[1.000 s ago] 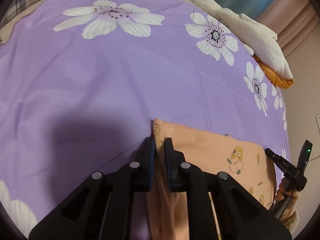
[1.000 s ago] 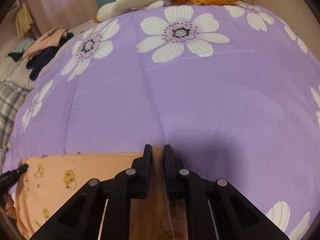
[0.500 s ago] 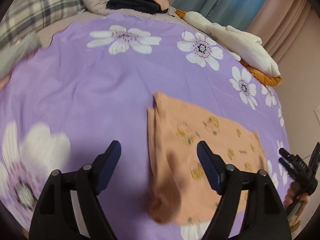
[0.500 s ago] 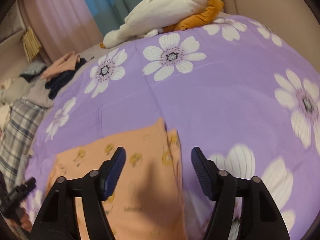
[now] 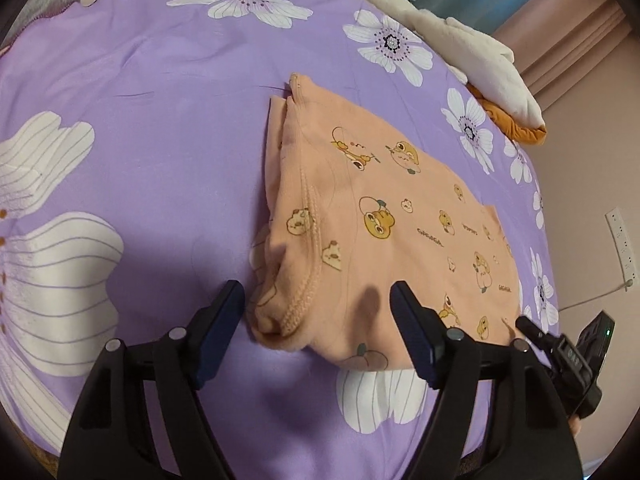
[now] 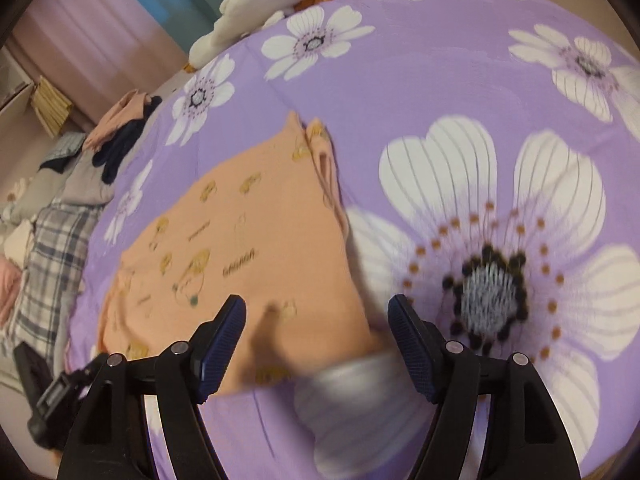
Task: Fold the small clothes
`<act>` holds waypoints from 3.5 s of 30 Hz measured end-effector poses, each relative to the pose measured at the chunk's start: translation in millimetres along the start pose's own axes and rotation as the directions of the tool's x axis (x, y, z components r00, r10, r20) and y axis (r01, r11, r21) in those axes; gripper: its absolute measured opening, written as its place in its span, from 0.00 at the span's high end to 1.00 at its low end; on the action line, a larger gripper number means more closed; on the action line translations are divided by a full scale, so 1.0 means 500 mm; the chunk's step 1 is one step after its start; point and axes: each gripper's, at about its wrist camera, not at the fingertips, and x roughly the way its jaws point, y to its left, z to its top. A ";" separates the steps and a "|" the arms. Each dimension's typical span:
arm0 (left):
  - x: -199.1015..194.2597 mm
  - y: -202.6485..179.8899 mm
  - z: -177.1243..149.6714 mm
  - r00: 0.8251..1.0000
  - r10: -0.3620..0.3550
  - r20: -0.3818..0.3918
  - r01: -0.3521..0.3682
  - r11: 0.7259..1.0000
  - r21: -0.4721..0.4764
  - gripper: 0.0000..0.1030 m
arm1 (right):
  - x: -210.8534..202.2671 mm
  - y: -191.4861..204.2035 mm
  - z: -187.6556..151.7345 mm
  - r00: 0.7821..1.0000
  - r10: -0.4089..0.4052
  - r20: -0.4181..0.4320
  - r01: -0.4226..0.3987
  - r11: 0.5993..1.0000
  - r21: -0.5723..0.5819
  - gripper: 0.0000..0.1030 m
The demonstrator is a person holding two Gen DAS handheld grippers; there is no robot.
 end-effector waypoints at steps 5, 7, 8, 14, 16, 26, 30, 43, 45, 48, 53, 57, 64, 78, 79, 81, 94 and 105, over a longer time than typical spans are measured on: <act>0.011 0.010 0.001 0.998 -0.064 -0.006 0.064 0.996 -0.055 0.30 | 0.012 -0.003 -0.005 0.997 0.073 -0.009 -0.073 0.997 0.020 0.29; 0.016 0.013 0.006 0.996 -0.091 -0.009 0.090 0.993 -0.075 0.30 | 0.019 -0.005 -0.001 0.993 0.116 0.006 -0.116 0.992 0.051 0.29; 0.019 0.014 0.010 0.995 -0.100 -0.012 0.098 0.992 -0.083 0.30 | 0.025 -0.004 0.001 0.991 0.136 0.008 -0.136 0.989 0.062 0.29; 0.037 0.012 0.027 0.993 -0.121 -0.005 0.120 0.988 -0.101 0.49 | 0.071 0.016 0.015 0.970 0.239 0.032 -0.241 0.965 0.104 0.29; 0.044 0.011 0.032 0.992 -0.126 -0.006 0.125 0.987 -0.101 0.64 | 0.085 0.024 0.021 0.966 0.252 0.048 -0.256 0.961 0.102 0.33; -0.026 -0.027 -0.007 0.982 -0.188 -0.007 0.187 0.980 -0.069 0.87 | 0.059 0.037 0.032 0.966 0.248 0.076 -0.254 0.964 0.082 0.85; -0.054 -0.044 -0.063 0.980 -0.191 -0.060 0.190 0.982 -0.021 0.86 | -0.019 0.022 0.013 0.969 0.228 0.092 -0.233 0.971 0.056 0.85; -0.040 -0.077 -0.150 0.992 -0.029 -0.120 0.040 0.995 0.091 0.80 | -0.060 0.040 -0.013 0.992 -0.033 0.124 0.039 0.998 -0.048 0.85; -0.041 -0.080 -0.146 0.992 -0.017 -0.124 0.030 0.994 0.101 0.79 | -0.061 0.047 -0.012 0.989 -0.053 0.135 0.063 0.996 -0.067 0.85; -0.057 -0.089 -0.146 0.994 0.006 -0.111 0.011 0.988 0.153 0.75 | -0.069 0.072 -0.011 0.981 -0.083 0.175 0.105 0.987 -0.122 0.85; -0.088 -0.079 -0.134 0.997 0.061 -0.042 -0.053 0.982 0.180 0.57 | -0.077 0.112 -0.011 0.969 -0.116 0.220 0.162 0.965 -0.206 0.85; -0.105 -0.051 -0.120 0.997 0.083 -0.009 -0.080 0.983 0.164 0.54 | -0.088 0.163 -0.013 0.955 -0.125 0.269 0.204 0.936 -0.288 0.85; -0.122 -0.001 -0.113 0.992 0.123 0.003 -0.123 0.987 0.108 0.54 | -0.081 0.263 -0.035 0.947 -0.107 0.304 0.242 0.858 -0.453 0.85; -0.144 0.040 -0.107 0.992 0.129 0.006 -0.129 0.990 0.056 0.54 | 0.059 0.405 -0.176 0.998 -0.013 0.054 0.049 0.667 -0.744 0.85; -0.143 0.042 -0.106 0.992 0.130 0.004 -0.130 0.990 0.053 0.54 | 0.071 0.405 -0.180 0.999 -0.020 0.031 0.037 0.668 -0.743 0.85; -0.142 0.044 -0.106 0.991 0.135 0.000 -0.135 0.990 0.048 0.54 | 0.085 0.401 -0.190 1.000 -0.026 -0.012 0.009 0.669 -0.743 0.82; -0.176 0.001 -0.079 1.000 0.014 0.025 -0.016 0.996 0.083 0.44 | -0.031 0.366 -0.184 0.966 0.228 -0.125 -0.252 0.702 -0.666 0.45; -0.112 -0.101 -0.104 0.992 -0.064 -0.108 0.085 0.977 0.194 0.40 | -0.059 0.268 -0.132 0.986 0.168 -0.012 -0.149 0.832 -0.535 0.45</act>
